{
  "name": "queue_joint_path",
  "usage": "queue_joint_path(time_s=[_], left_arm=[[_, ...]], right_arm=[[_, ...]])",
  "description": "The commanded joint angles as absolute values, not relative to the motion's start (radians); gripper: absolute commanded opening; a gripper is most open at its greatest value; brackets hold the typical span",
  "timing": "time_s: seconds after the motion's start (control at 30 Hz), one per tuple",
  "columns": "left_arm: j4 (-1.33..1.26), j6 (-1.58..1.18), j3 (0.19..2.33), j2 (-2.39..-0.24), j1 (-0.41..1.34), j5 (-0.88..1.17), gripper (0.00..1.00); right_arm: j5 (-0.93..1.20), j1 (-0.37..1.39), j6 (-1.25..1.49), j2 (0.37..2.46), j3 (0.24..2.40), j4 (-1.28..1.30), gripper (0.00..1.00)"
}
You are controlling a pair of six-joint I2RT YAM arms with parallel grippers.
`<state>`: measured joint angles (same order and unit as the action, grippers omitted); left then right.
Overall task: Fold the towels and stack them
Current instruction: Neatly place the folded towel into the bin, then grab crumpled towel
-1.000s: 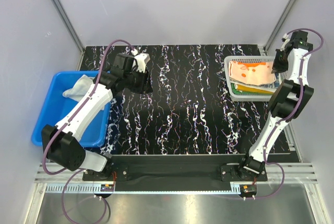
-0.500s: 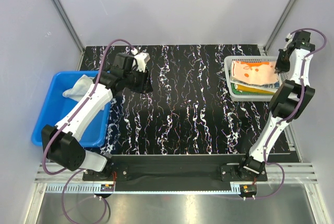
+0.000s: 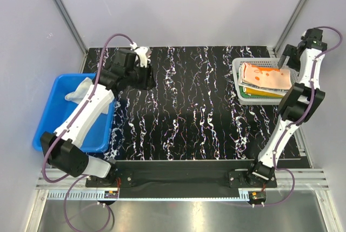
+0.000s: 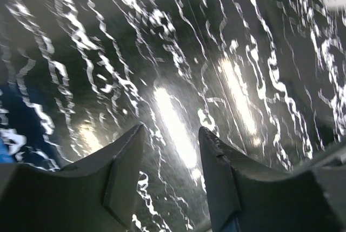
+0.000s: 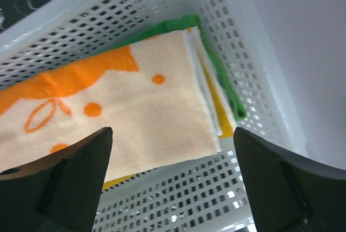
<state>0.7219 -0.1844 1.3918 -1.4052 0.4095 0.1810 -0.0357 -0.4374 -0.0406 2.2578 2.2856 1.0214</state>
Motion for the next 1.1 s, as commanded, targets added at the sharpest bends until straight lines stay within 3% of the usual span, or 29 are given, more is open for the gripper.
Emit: queue_joint_path(time_s=[0.0,0.2,0.33,0.53,0.87,0.97,1.0,1.07], left_arm=[[0.712,-0.219,1.473,-1.394,0.384,0.030,0.52],[0.779,-0.242,1.493,-1.420,0.201,-0.231,0.62],[0.779,-0.273,1.424,-1.440,0.002,-0.261,0.66],[0.657,-0.330,1.370,-1.590,-0.199,-0.160,0.68],[0.591,-0.383,1.482,-1.970,-0.229,-0.188,0.67],[0.595,-0.374,1.500,-1.985,-0.236,-0.227,0.46],[0.615,-0.371,1.502,-1.974,-0.238,-0.238,0.29],[0.633,-0.361,1.490,-1.907,-0.236,-0.262,0.19]], right_arm=[[0.006,-0.352,0.057,2.090,2.229,0.983,1.00],[0.165,-0.082,0.141,1.832,1.946,0.835,1.00],[0.319,0.049,0.238,1.663,1.711,0.654,1.00],[0.386,0.127,0.252,1.592,1.609,0.604,1.00],[0.403,0.143,0.222,1.551,1.517,0.572,1.00],[0.417,0.149,0.215,1.557,1.525,0.575,1.00],[0.405,0.147,0.212,1.557,1.529,0.580,1.00],[0.387,0.149,0.204,1.555,1.532,0.591,1.00]])
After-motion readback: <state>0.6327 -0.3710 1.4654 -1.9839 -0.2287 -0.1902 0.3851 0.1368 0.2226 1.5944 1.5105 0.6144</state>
